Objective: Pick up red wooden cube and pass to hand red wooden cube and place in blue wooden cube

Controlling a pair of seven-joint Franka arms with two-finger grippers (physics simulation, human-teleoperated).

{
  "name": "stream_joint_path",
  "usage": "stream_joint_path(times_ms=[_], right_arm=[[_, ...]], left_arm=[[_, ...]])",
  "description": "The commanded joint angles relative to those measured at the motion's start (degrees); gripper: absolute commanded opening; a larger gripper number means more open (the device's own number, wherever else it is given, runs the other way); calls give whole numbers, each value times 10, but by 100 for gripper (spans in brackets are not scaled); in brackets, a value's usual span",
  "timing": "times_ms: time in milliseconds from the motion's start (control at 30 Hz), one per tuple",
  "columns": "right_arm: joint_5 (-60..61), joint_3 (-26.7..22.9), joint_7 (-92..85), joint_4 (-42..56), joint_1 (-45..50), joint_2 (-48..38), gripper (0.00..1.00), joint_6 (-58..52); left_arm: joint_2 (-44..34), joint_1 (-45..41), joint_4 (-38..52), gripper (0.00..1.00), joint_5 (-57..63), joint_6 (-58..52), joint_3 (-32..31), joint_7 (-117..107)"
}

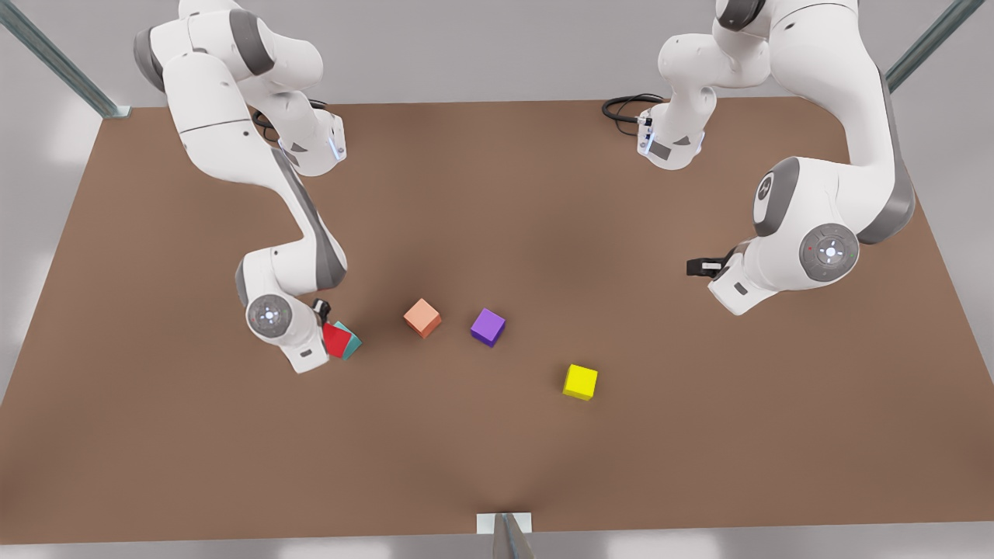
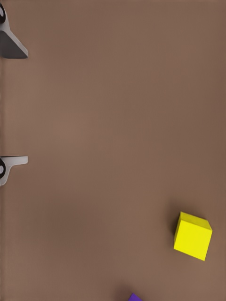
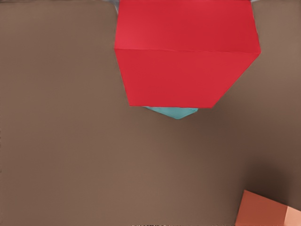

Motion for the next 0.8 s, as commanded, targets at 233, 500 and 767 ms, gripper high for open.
stream_joint_path(times_ms=[233,500,767], right_arm=[[-6,0,174,-23,1,-4,65,50],[-6,0,179,-38,6,-4,100,51],[-6,0,178,-35,6,-1,99,55]], left_arm=[[4,0,0,100,0,-1,0,-10],[4,0,0,100,0,-1,0,-10],[4,1,0,100,0,-1,1,-10]])
